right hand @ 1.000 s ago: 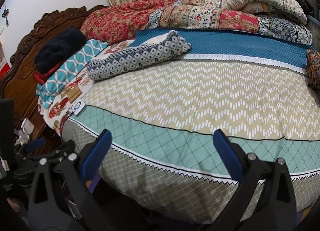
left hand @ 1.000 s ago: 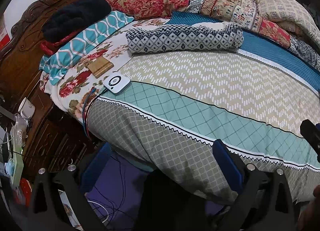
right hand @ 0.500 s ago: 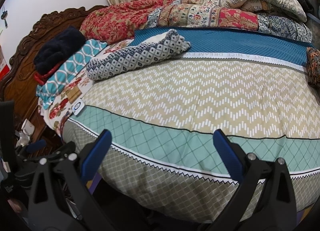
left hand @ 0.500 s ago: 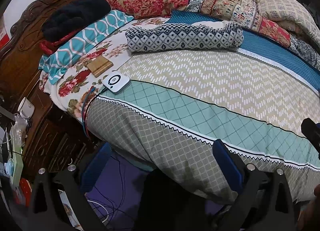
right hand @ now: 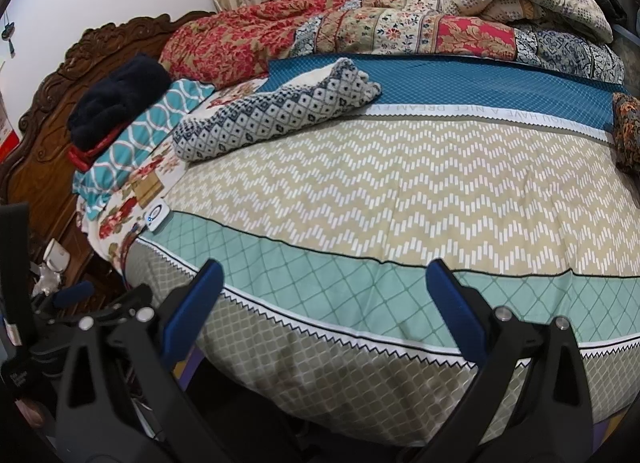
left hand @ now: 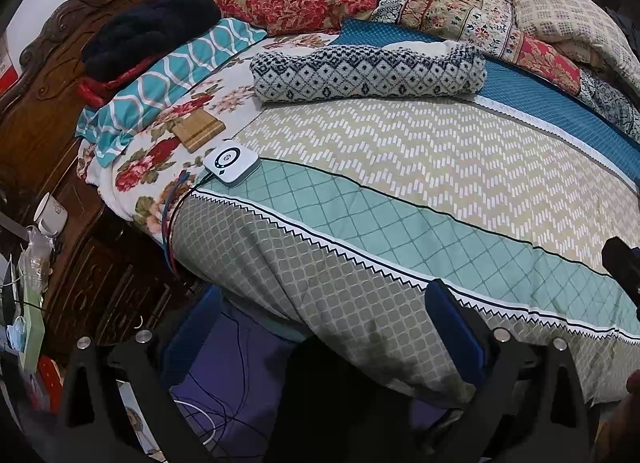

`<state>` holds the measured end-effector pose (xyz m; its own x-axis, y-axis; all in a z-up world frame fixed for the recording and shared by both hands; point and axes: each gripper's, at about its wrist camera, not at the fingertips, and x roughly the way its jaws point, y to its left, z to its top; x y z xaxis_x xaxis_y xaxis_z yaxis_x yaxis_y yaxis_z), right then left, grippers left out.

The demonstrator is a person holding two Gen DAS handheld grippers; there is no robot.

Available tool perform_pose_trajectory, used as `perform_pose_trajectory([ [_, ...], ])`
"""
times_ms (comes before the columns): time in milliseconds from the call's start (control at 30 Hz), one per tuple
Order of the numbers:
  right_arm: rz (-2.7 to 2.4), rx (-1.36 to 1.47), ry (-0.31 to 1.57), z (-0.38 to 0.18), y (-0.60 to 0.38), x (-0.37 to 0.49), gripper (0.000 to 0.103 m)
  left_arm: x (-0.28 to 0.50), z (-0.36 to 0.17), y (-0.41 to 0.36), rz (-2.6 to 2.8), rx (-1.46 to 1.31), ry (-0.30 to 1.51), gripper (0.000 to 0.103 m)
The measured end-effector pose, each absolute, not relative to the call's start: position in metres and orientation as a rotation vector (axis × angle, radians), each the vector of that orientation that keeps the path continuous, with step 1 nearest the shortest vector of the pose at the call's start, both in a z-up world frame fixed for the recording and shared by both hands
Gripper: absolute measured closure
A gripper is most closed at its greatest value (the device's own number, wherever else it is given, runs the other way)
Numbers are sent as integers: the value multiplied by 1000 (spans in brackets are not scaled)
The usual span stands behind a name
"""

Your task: Fold large clothes

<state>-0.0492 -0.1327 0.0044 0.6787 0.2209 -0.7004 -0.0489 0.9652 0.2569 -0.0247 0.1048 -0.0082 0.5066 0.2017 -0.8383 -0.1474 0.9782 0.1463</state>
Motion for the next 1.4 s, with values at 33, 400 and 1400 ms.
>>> perform_pose_trajectory([
  [33, 153, 225, 812, 4, -133, -49, 6, -25, -8, 105, 210, 59, 1018, 98],
  [400, 151, 228, 814, 4, -132, -50, 6, -26, -11, 104, 199, 50, 1025, 98],
  [1400, 161, 269, 825, 4, -124, -54, 6, -24, -6, 107, 218, 90, 1008, 98],
])
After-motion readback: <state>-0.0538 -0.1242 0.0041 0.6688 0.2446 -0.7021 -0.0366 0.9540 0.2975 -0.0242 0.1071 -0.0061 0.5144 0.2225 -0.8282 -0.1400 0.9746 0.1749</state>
